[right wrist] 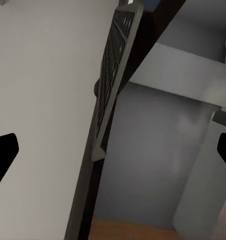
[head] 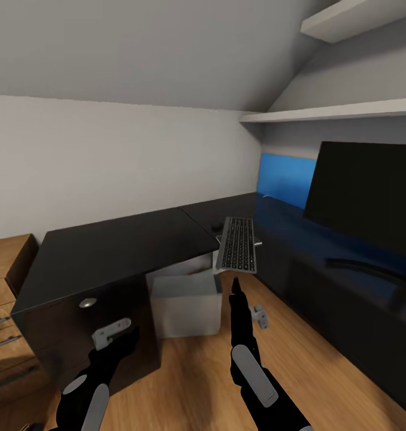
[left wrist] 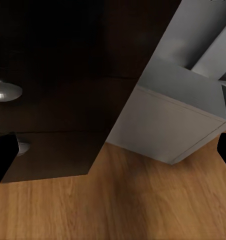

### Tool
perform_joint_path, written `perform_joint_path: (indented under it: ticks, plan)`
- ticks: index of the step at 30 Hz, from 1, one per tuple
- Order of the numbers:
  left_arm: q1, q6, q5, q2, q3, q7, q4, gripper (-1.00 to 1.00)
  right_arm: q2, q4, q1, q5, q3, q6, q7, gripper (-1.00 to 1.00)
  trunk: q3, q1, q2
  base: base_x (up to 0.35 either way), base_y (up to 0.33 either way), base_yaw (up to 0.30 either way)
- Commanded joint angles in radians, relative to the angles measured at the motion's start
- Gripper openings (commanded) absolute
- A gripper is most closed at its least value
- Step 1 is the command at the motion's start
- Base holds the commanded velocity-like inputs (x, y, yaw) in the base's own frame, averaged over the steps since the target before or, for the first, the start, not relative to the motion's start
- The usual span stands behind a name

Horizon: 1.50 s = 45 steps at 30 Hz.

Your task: In the bedroom, organize the workspace by keeping the computer under the desk, ensuring the monitor is on the desk, placing the keyboard on the desk next to the monitor, placing the mouse on the desk next to the keyboard, moving the folder from the swivel chair onto the desk next to the mouse, stacking the notebook on top of the folder with the pen on top of the notebook, and positioning the swivel chair next to the desk.

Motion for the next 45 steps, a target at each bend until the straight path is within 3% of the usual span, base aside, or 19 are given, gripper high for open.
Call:
perform_joint_path:
  ticks: [1,29,39,45]
  plan:
    - [-0.001,0.004,0.011,0.000,0.001,0.006,-0.001,1.00,0.000,0.000,-0.001,-0.008,0.001,-0.006,0.001,1.00,-0.001,0.000,0.000,0.197,0.000,0.000]
    - [-0.001,0.004,0.010,0.000,0.001,0.006,0.001,1.00,0.000,0.000,-0.001,-0.008,-0.001,-0.005,0.001,1.00,-0.001,0.000,0.000,0.115,0.000,0.000]
    - [0.011,0.003,0.011,-0.001,-0.001,0.003,-0.008,1.00,0.000,0.002,-0.001,-0.008,-0.021,0.001,0.001,1.00,-0.001,0.000,0.000,0.067,0.000,0.000]
    - [0.051,-0.004,0.012,-0.001,-0.069,0.000,-0.030,1.00,0.000,0.002,-0.001,-0.008,-0.034,0.001,0.001,1.00,-0.001,0.000,0.000,0.003,0.000,0.000]
